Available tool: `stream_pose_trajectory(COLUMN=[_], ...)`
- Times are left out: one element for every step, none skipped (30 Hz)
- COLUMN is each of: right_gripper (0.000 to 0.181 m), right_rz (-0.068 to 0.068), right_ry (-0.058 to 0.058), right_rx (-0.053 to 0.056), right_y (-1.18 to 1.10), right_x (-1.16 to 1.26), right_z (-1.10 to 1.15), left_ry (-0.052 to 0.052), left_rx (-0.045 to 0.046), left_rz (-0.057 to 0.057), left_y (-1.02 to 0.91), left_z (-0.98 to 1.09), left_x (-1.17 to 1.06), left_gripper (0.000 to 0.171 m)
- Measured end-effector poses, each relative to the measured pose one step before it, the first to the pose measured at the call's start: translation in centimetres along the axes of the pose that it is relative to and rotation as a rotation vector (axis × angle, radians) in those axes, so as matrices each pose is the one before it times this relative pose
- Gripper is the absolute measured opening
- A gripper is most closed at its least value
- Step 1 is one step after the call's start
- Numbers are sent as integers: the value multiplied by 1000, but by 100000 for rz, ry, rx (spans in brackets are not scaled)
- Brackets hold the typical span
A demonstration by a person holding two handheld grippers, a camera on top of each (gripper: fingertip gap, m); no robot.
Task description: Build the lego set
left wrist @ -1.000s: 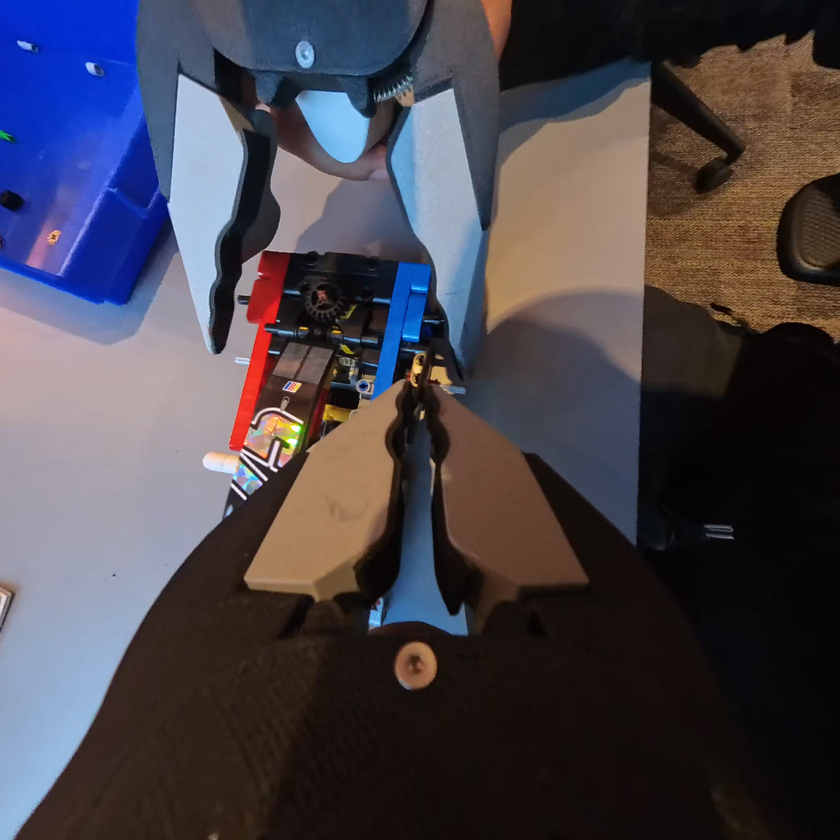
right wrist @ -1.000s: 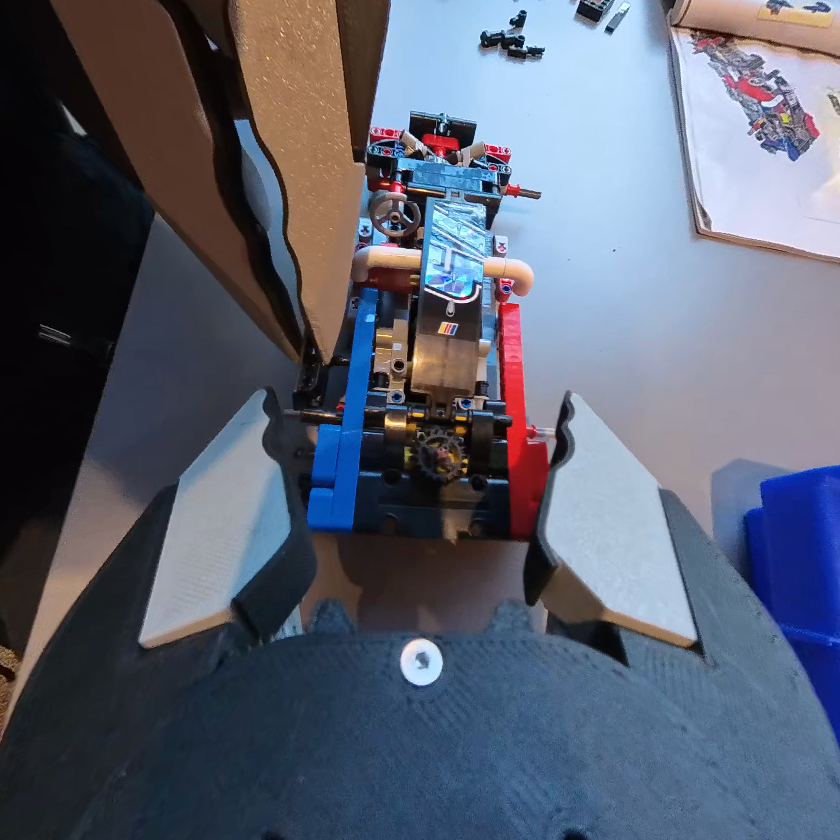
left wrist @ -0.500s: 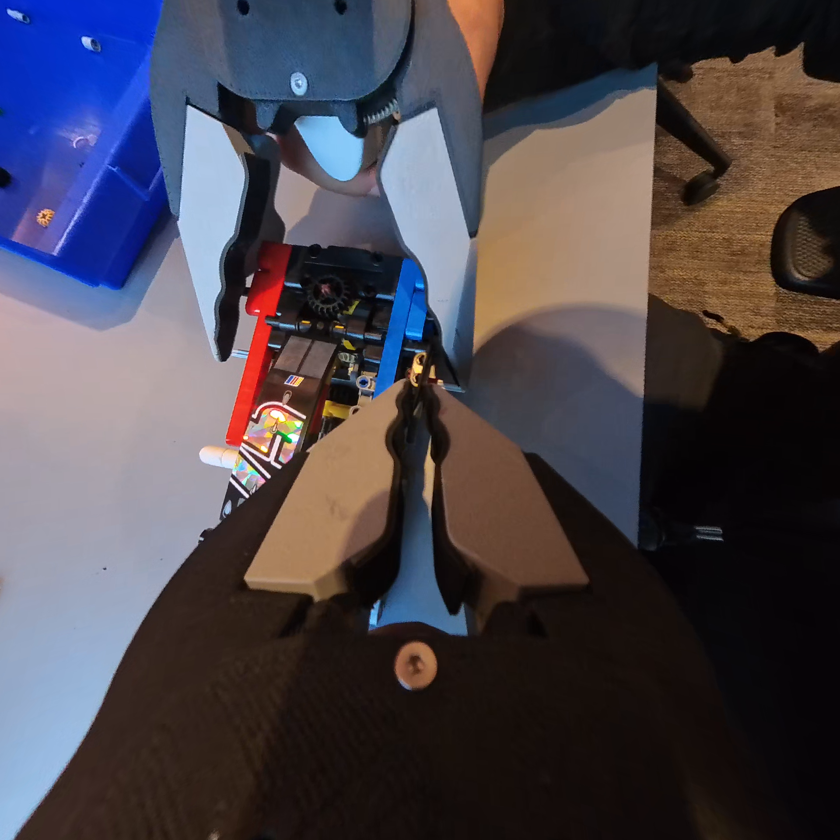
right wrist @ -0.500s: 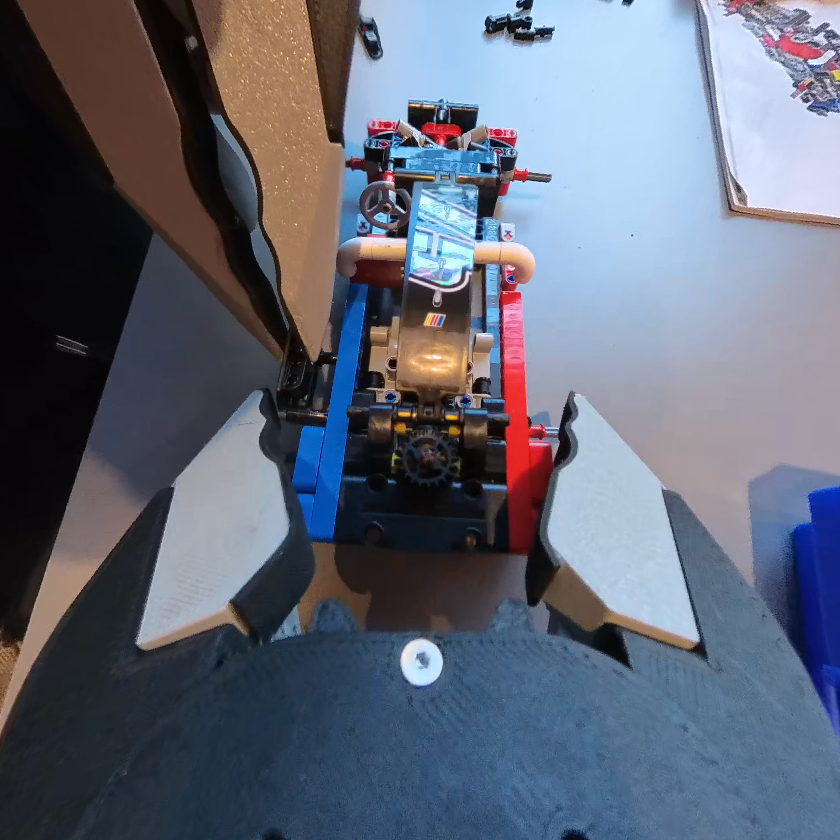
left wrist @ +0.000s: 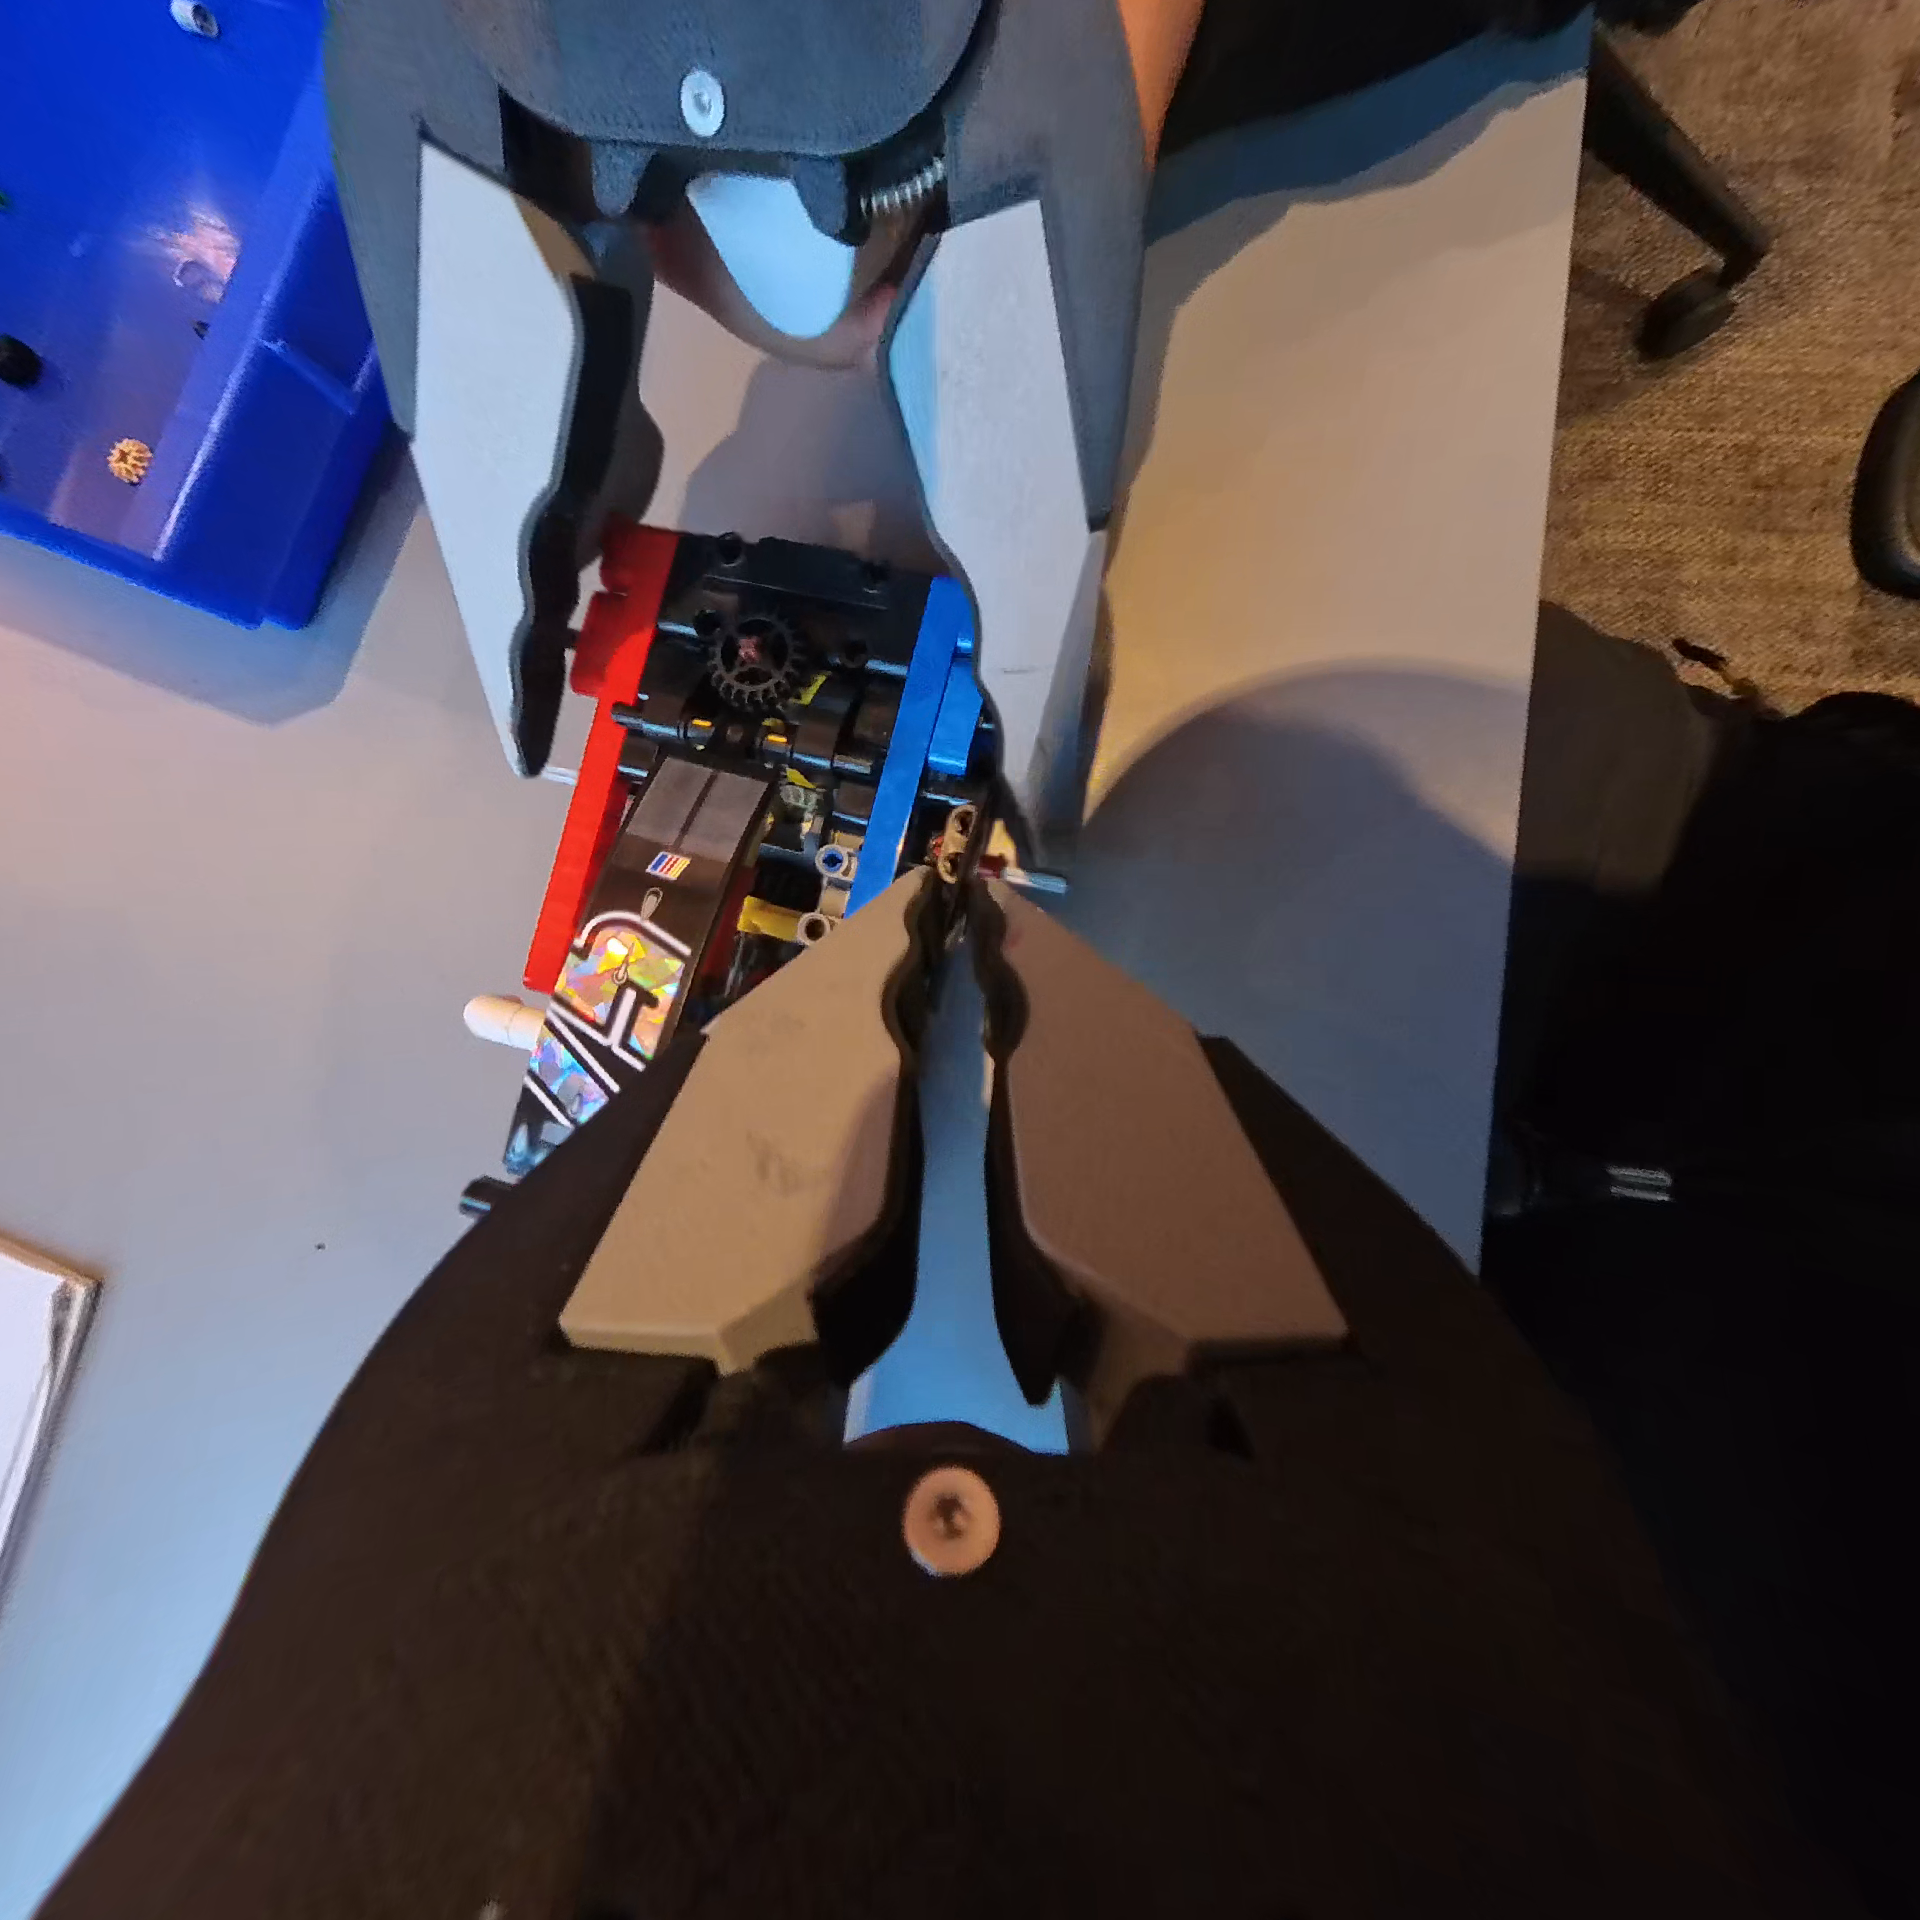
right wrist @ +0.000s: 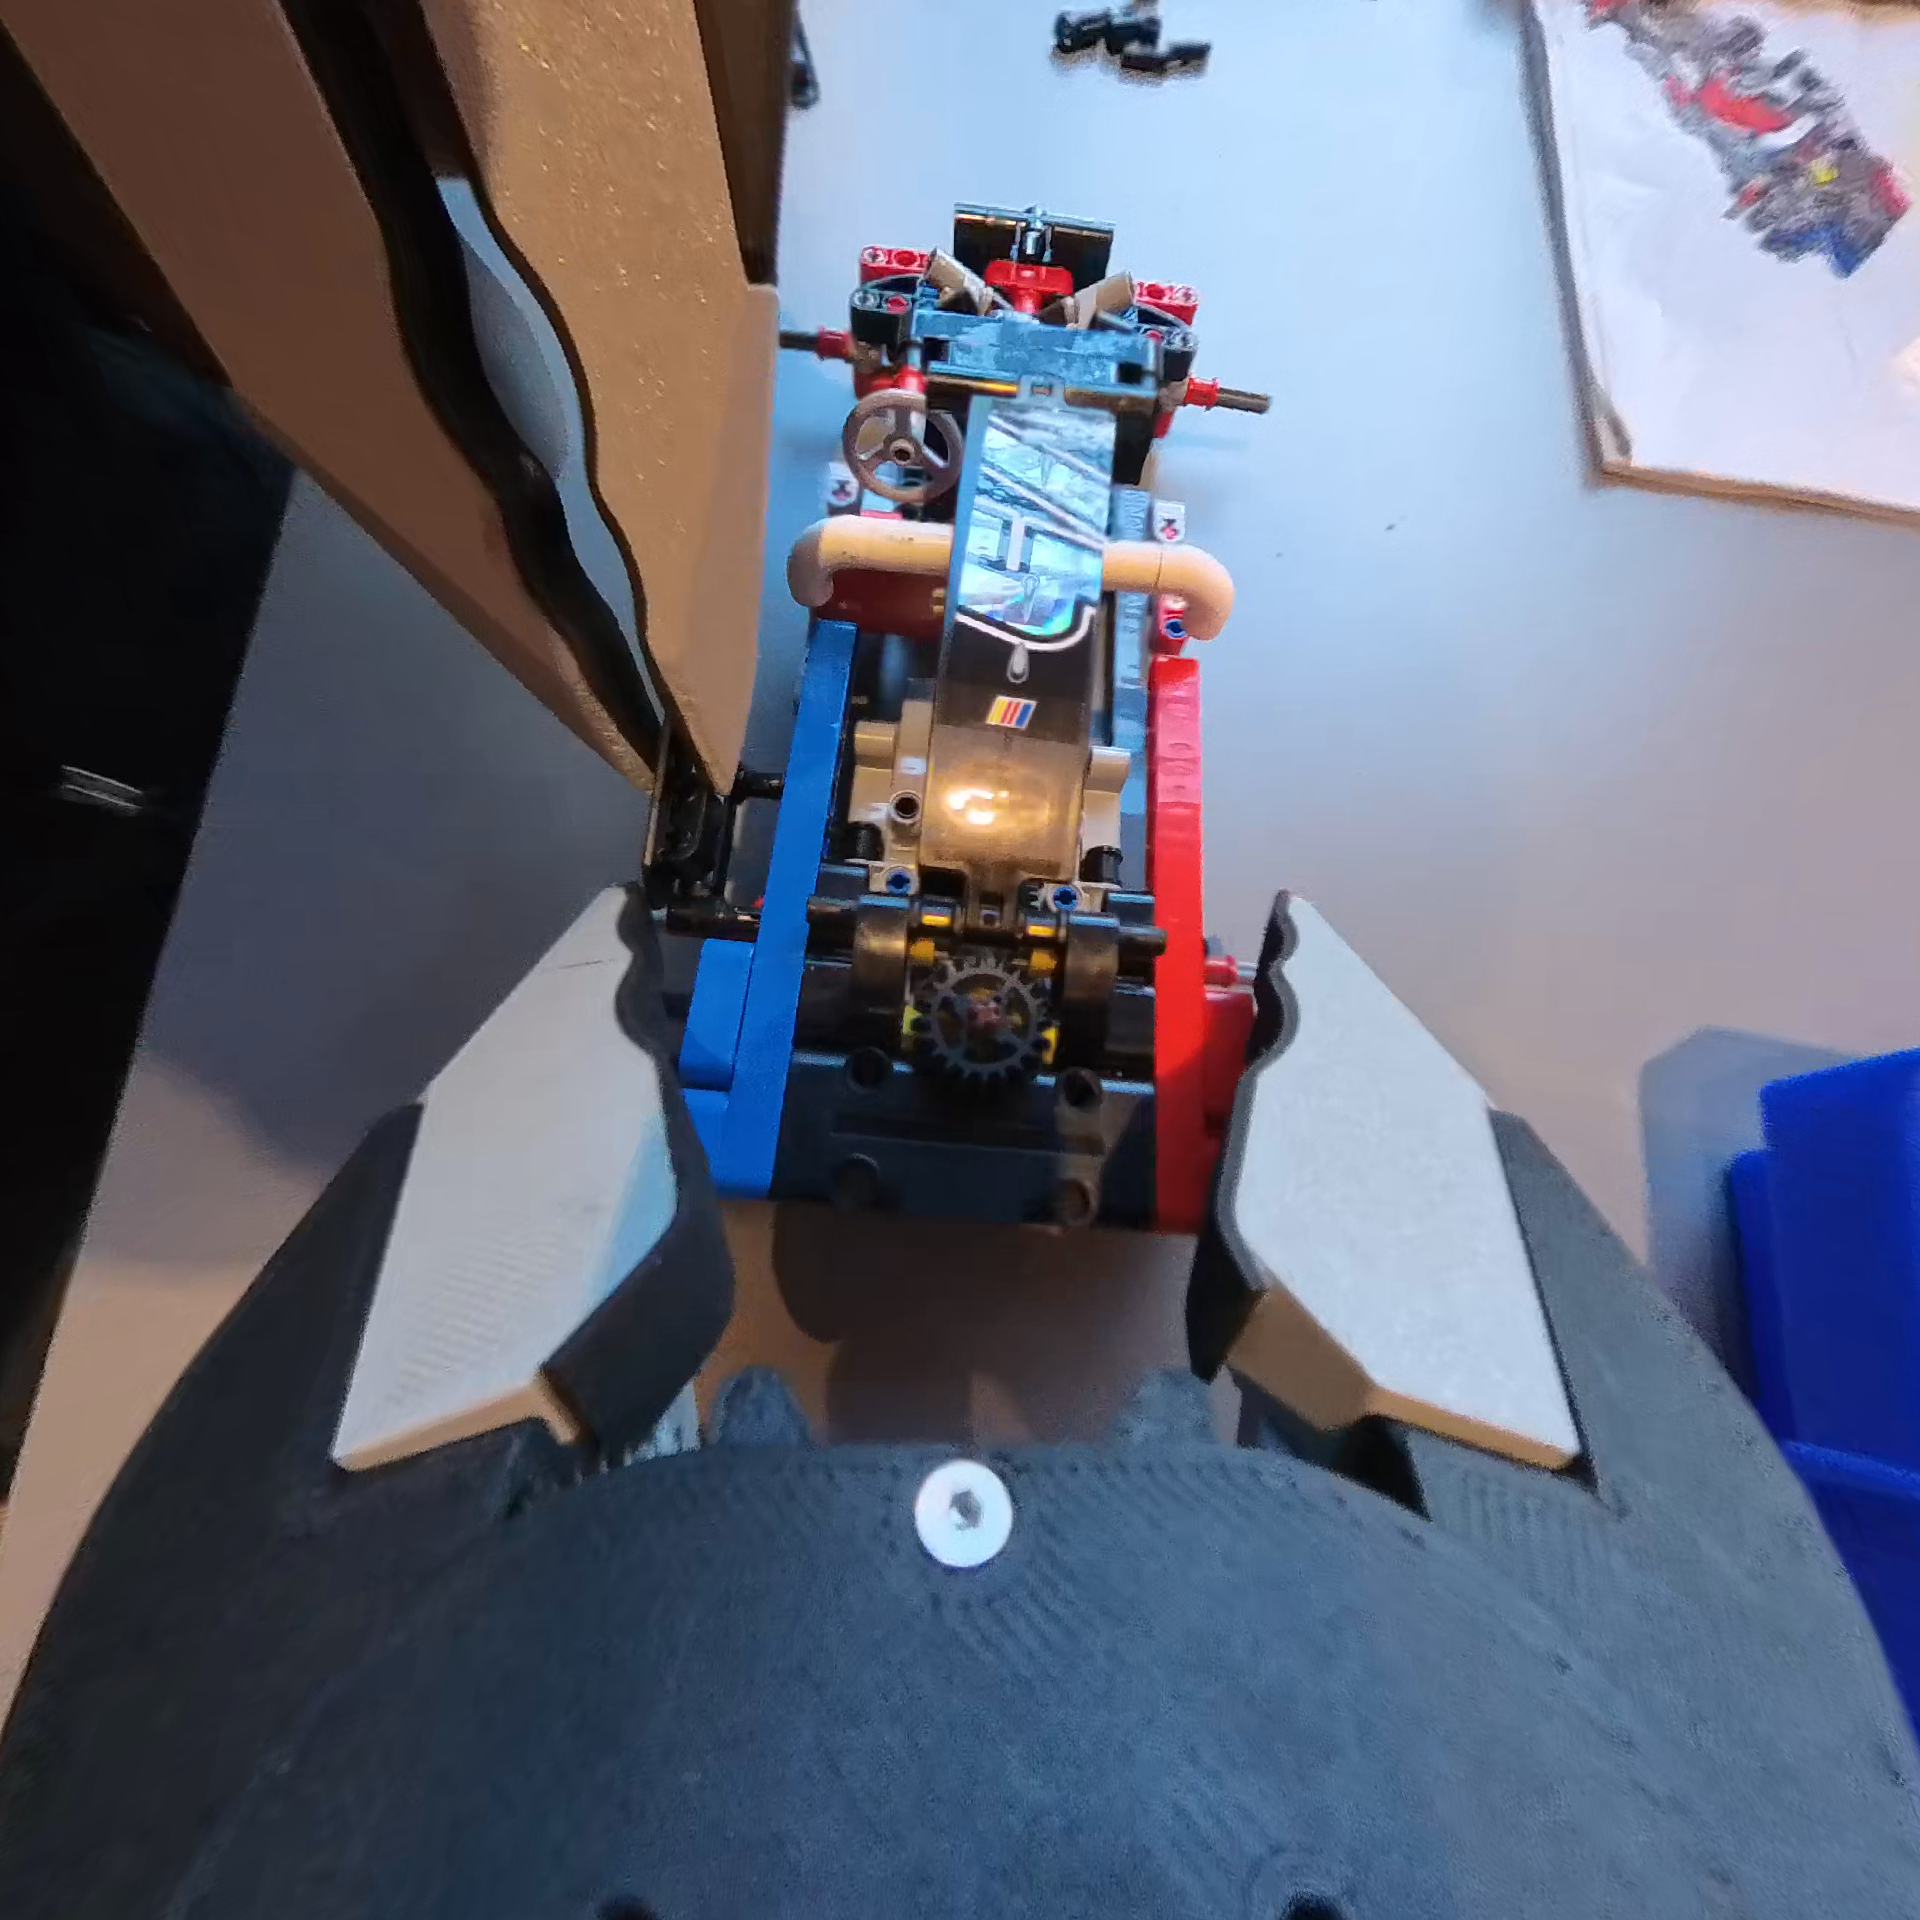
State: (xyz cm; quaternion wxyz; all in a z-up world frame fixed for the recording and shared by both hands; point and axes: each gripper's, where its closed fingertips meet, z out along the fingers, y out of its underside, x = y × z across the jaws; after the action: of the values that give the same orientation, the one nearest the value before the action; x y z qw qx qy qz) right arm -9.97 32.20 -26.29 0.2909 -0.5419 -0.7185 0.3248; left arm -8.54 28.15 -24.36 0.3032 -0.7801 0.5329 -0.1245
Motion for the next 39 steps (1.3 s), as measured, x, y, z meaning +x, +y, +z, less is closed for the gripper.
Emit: stream_pose_trajectory(right_gripper=[106, 101, 97, 103, 111, 110, 106, 100, 99, 96, 94, 94, 94, 95, 96, 98, 100, 101, 101, 101, 100, 99, 98, 97, 95, 95, 95, 95, 95, 95, 95, 95, 95, 95, 95, 94, 94, 94, 94], right_rz=[-1729, -299, 1538, 2826, 2432, 613, -851, -1251, -756, -637, -886, -911, -779, -634, -545, -291, 38, 169, 141, 144, 400, 581, 410, -24, -154, 28, 153, 258, 384, 134, -305, -541, -624, -663, -544, -208, -109, -203, -120], right_ry=[1817, 128, -892, -1370, -1074, 143, 203, -457, -782, -860, -196, 784, 857, 693, 384, 250, 38, -26, 115, 329, 461, 500, 258, 153, 246, 49, 6, 20, 86, 198, 303, 475, 520, 470, 181, -138, -149, -84, -165], right_rx=[437, 828, 996, 60, -1991, -2806, -2651, -2742, -2078, -1486, -1371, -1370, -1129, -847, -537, -308, -186, -87, -8, 48, 151, 257, 358, 441, 595, 720, 832, 833, 798, 683, 536, 371, 247, 240, 177, 198, 248, 324, 318], right_y=[-286, -364, -406, -259, 54, 219, 258, 256, 122, 14, -7, 6, 34, 61, 47, 40, 17, -16, -13, -7, -26, -47, -32, -13, -14, -11, -20, -25, -21, -13, -6, 6, 16, 19, 20, -3, -10, -9, -18], right_x=[93, -40, -61, -53, 0, 118, 57, -58, -108, -141, -105, 15, 6, -16, -67, -63, -54, -38, 13, 71, 113, 137, 86, 41, 56, 11, 24, 31, 32, 30, 15, 9, 23, 28, 10, 8, 29, 33, 6], right_z=[-352, -387, -319, -164, -45, 52, 127, 169, 162, 133, 109, 73, 53, 48, 41, 23, 16, 3, 27, 34, 36, 25, 30, 16, 6, 22, 12, 17, 14, 38, 20, 27, 25, 23, 1, -10, -16, 4, -17], left_ry=[-184, 423, 891, 773, 390, 285, 97, 154, 169, 49, 16, -37, 16, 160, 263, 529, 766, 911, 791, 369, -67, -610, -357, 19, -29, 19, 35, 5, -266, -593, -776, -1087, -1237, -1045, -429, -2, 221, 396, 250], left_rx=[-652, -257, -120, -88, -50, -266, -172, -300, -683, -115, 18, -91, 367, 591, 543, 316, 401, 738, 554, 200, 441, 579, 409, -147, 256, 360, 303, 415, 381, 387, 279, 311, 190, 267, 414, 564, 538, 567, 531], left_rz=[821, 280, -78, 123, 282, 282, 676, 220, 149, 113, -129, 16, -289, -373, -302, -498, -628, -886, -812, -458, -294, -85, 112, 45, -176, -353, -349, -596, -462, 23, 305, 632, 894, 768, 215, -128, -411, -719, -482], left_y=[12, -39, -11, -8, -7, 11, 22, 40, 122, 47, 1, 24, -26, -56, -43, -4, -23, -60, -51, 10, -35, -77, -42, 49, 3, -11, 14, 2, 15, 15, 43, 16, 39, 23, -23, -29, -11, -16, -23], left_z=[-1, -12, 9, 10, -12, -10, -3, 19, 60, 56, 22, 10, -13, -21, -39, -30, -2, 2, -2, 9, 17, -24, -36, 5, 1, -2, 6, 11, 0, 17, 30, 29, 49, 33, 13, 0, 10, 3, 3], left_x=[-67, -37, 1, 12, -8, 8, 2, -1, -1, 2, 17, -4, -8, -1, -9, -5, -8, 0, -15, -47, -76, -111, -39, 7, 3, -14, -24, -24, -44, -21, 3, -3, -22, -13, 9, -20, -34, -25, -14], left_gripper=[1, 1, 1, 1, 1, 1, 1, 1, 1, 1, 1, 1, 1, 1, 1, 1, 1, 1, 1, 1, 1, 1, 1, 1, 1, 1, 1, 1, 1, 1, 1, 1, 1, 1, 2, 1, 1, 1, 1])
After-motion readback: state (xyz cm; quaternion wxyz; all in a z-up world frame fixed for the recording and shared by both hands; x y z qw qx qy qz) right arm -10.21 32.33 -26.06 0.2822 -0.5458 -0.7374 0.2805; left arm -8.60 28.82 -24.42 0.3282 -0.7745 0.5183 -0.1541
